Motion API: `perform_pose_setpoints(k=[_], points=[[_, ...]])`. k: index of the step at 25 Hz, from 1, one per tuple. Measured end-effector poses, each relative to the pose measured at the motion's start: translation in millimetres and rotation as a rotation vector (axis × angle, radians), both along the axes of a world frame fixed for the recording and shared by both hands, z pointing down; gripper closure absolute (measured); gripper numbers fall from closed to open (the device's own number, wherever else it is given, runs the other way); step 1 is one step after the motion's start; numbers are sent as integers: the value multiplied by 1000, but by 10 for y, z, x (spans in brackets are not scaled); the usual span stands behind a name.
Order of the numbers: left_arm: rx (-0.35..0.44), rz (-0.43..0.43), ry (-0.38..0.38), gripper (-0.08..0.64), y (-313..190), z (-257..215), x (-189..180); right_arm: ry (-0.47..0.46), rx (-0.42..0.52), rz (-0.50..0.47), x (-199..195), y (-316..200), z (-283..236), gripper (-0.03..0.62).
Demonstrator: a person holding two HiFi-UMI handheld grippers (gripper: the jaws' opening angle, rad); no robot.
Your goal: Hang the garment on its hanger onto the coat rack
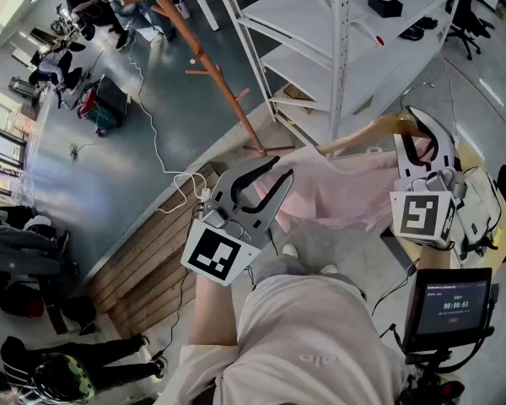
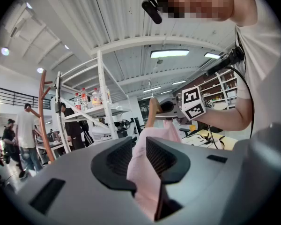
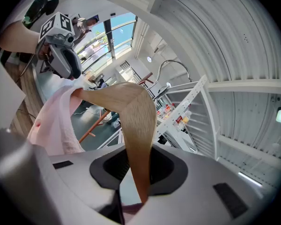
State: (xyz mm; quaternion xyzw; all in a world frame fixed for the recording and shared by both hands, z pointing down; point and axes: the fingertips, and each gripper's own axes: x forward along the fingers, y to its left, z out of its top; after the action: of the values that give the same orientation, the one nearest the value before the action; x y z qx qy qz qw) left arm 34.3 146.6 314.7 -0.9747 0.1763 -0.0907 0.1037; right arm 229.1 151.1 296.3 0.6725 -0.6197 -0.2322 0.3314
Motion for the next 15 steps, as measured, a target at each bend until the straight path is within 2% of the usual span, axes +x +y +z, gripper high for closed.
perform_pose_setpoints(k=[6, 8, 15], points=[[-13, -61, 2, 476, -198, -16, -439, 18, 9, -72, -402, -377, -81, 492], [-3, -76, -4, 459, -397, 45, -532, 22, 14, -117, -536, -662, -24, 492], [33, -110, -19, 428, -1205, 109, -1010, 9, -1, -164, -1128, -1603, 5, 492]])
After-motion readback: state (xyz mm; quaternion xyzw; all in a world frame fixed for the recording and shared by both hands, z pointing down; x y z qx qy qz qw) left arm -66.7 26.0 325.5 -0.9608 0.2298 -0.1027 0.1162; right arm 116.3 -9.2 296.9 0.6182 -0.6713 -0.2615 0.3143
